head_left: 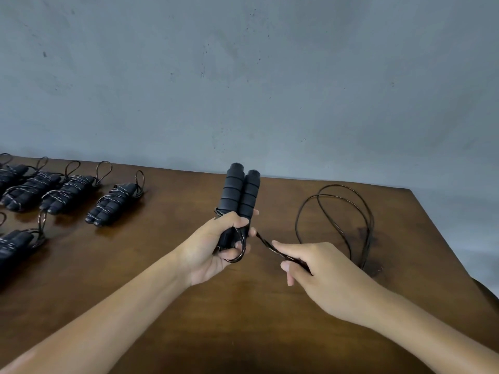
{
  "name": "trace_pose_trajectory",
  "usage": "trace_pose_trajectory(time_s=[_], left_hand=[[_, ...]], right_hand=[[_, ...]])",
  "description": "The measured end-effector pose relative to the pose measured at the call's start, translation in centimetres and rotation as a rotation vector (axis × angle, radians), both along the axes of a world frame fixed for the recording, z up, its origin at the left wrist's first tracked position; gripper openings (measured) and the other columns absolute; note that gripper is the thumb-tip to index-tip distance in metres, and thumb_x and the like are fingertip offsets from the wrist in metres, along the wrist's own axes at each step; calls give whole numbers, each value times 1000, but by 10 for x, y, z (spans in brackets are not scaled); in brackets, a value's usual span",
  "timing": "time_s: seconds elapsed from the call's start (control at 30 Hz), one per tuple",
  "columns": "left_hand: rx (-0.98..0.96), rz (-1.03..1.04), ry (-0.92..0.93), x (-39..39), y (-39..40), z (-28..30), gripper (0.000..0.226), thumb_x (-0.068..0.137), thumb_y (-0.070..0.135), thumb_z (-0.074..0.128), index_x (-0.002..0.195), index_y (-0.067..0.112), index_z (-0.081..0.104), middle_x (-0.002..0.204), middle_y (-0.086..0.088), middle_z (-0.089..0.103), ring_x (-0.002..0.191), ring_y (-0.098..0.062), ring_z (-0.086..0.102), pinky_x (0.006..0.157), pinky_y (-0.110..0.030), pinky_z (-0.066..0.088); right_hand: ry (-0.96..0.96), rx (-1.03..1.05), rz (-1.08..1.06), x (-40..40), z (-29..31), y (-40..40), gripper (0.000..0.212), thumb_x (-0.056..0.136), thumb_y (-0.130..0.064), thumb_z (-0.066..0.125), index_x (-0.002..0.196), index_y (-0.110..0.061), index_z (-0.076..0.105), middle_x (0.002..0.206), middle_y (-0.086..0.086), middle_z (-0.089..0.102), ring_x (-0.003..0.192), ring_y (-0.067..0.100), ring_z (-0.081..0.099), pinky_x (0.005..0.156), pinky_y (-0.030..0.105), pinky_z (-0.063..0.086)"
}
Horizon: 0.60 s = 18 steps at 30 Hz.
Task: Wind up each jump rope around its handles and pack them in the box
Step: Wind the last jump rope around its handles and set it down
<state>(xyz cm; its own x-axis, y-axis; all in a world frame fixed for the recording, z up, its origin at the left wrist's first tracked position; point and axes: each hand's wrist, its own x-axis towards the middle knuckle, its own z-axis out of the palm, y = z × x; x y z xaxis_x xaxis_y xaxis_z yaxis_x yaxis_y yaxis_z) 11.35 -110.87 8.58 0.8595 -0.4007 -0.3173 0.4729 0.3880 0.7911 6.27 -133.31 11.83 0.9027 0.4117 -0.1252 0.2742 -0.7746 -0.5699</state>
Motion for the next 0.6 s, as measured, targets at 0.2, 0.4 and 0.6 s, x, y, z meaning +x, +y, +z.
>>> trace_pose_trajectory(time_s=[0.2,0.4,0.6], left_hand=[[257,28,-54,-4,-6,-9,55,86,11,74,135,1,51,74,0,51,57,-14,43,40,-19,32],[539,-124,-340,-13,-21,-9,31,96,14,73,114,0,53,77,-10,43,57,-20,35,49,-28,30],[447,-276,-382,-14,-21,-6,44,97,24,76,132,23,49,99,-19,50,65,-22,41,51,-27,32]], right_hand=[[-77,8,27,-12,11,-4,44,106,-33,50,148,-42,47,100,-30,67,93,-3,65,88,21,54],[-117,-112,136,-6,31,-6,33,107,-35,46,136,-39,61,113,-30,64,96,-17,56,85,13,47],[-178,-91,87,11,50,-19,22,105,-34,51,121,-40,64,93,-27,71,71,-7,58,60,17,40]])
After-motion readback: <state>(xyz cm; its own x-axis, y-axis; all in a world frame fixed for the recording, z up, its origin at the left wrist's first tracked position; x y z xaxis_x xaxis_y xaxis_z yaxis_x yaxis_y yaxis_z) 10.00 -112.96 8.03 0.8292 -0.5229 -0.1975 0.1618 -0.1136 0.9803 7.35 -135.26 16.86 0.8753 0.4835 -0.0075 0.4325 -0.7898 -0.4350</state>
